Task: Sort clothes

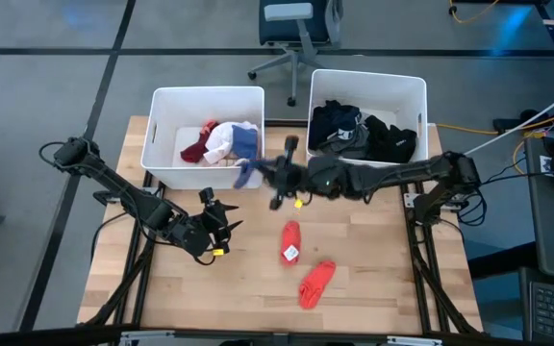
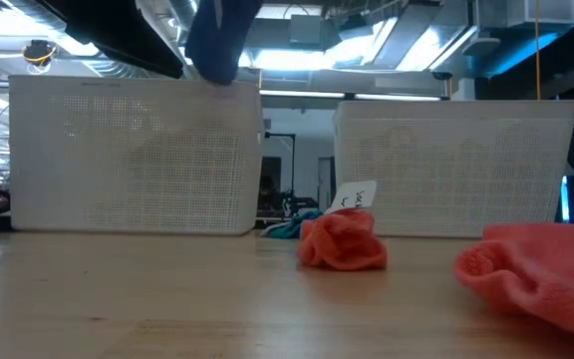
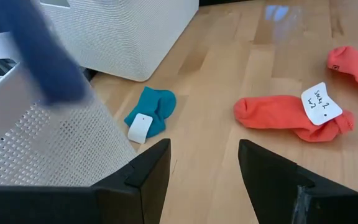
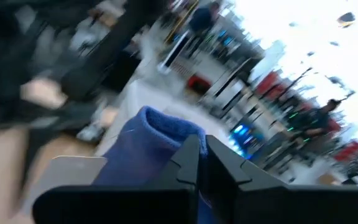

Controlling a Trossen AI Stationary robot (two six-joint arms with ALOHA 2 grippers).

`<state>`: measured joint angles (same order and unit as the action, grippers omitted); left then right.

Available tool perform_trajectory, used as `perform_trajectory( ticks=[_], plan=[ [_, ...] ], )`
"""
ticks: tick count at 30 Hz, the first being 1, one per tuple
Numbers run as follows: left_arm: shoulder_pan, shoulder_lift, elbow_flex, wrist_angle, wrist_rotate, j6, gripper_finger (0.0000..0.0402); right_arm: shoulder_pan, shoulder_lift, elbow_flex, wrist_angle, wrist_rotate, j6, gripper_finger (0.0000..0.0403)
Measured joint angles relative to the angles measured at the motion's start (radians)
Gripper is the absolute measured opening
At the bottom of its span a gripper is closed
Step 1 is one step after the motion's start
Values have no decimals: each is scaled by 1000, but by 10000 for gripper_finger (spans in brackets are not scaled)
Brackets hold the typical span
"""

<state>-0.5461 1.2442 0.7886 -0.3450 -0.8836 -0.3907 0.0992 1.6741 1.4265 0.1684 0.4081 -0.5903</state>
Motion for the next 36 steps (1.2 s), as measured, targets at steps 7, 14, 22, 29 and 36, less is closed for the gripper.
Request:
perform_trajectory(
  ticks=[7,14,22,29,36],
  plan=[
    [0,0,0,0,0,3,180,-141,0,0,157,-53,-24,23],
    [0,0,0,-1,0,9,180,-282,13,0,150,-228,140,23],
    [5,0,0,-9,0,7,180,-332,113,0,127,-336,255,24],
    [5,0,0,-12,0,5,180,-330,158,0,91,-314,273,50],
    [5,0,0,-11,0,5,180,-318,146,0,57,-300,299,174]
  ],
)
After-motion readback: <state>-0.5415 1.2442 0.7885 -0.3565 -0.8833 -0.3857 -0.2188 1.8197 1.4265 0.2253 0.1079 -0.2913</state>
